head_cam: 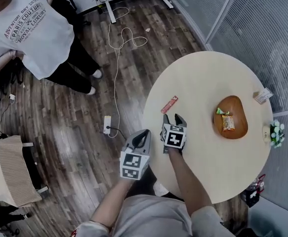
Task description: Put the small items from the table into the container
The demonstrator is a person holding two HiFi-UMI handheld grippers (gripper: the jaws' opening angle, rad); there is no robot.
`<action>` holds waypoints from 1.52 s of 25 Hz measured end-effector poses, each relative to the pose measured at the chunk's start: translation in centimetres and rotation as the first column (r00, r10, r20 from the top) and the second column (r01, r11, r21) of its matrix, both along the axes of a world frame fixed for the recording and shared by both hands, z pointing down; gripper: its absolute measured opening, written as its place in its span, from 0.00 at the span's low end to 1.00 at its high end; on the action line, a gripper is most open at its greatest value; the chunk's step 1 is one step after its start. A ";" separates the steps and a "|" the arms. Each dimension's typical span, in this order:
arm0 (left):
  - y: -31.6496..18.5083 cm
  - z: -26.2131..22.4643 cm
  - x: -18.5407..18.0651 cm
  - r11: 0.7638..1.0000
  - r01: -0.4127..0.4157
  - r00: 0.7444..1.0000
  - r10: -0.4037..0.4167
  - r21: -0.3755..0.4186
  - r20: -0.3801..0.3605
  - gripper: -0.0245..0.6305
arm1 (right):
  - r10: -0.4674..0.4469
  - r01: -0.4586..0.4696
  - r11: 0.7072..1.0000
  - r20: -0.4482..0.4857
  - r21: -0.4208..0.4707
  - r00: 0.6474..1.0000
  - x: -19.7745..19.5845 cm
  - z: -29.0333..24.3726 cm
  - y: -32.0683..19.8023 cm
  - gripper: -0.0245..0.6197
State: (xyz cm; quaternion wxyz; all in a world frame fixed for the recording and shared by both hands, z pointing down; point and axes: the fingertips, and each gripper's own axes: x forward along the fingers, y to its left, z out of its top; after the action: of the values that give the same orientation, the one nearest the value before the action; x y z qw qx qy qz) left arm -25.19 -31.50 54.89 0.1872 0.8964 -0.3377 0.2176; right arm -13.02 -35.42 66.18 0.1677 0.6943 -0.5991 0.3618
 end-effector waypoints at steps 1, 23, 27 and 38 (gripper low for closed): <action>-0.6 0.1 -0.3 1.000 -0.001 1.000 0.001 -0.003 0.004 0.05 | 0.003 -0.003 1.000 -0.001 -0.011 1.000 -0.3 0.6 -0.5 0.31; -6.3 2.6 -4.4 0.996 0.077 0.996 -0.075 -0.050 0.039 0.05 | 0.034 -0.045 0.989 -0.076 -0.138 0.996 0.5 5.5 -2.7 0.24; -5.1 2.6 -3.1 0.997 0.057 0.998 -0.056 -0.045 0.032 0.05 | -0.002 -0.009 0.993 -0.093 -0.121 0.996 1.4 5.0 -1.1 0.23; 0.4 1.7 4.4 0.999 -0.031 1.000 0.031 -0.044 -0.005 0.05 | 0.001 0.007 0.997 -0.099 0.079 0.995 9.1 -3.5 6.0 0.21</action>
State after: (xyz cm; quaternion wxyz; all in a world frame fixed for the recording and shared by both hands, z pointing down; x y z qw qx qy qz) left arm -20.81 -31.13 56.62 0.2044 0.8977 -0.3185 0.2258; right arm -3.93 -29.44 62.72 0.1702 0.7165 -0.6051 0.3024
